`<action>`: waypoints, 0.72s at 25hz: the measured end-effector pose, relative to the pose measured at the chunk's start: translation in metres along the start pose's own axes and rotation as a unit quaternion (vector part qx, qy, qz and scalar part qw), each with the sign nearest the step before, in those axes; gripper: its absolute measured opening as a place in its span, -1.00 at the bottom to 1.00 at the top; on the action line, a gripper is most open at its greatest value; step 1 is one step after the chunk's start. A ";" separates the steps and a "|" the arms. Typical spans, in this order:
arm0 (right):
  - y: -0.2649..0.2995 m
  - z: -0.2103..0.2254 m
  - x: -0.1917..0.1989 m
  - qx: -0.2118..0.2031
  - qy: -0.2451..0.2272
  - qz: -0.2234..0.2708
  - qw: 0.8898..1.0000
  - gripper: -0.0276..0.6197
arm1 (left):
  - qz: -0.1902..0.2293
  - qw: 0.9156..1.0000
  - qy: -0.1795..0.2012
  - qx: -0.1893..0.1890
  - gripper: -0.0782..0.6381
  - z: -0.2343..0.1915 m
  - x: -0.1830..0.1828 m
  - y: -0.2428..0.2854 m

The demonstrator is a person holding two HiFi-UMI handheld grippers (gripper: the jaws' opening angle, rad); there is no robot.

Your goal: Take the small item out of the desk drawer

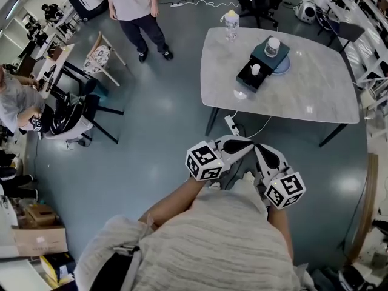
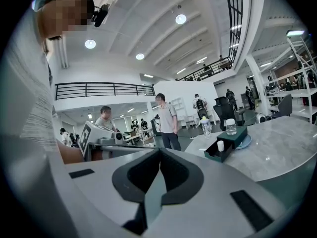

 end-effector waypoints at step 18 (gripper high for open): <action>0.020 0.141 -0.056 -0.090 -0.023 -0.031 0.995 -0.88 | 0.025 0.996 -0.008 -0.090 -0.73 -0.060 -0.041 0.123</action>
Point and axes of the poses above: the fingertips, and each gripper's own axes: y forward along the fingers, z to its right, x out of its underside, the point moved 4 cm from there along -y, backward along the fingers, and after that the axes turned 6 degrees about x, right-handed, at the moved point
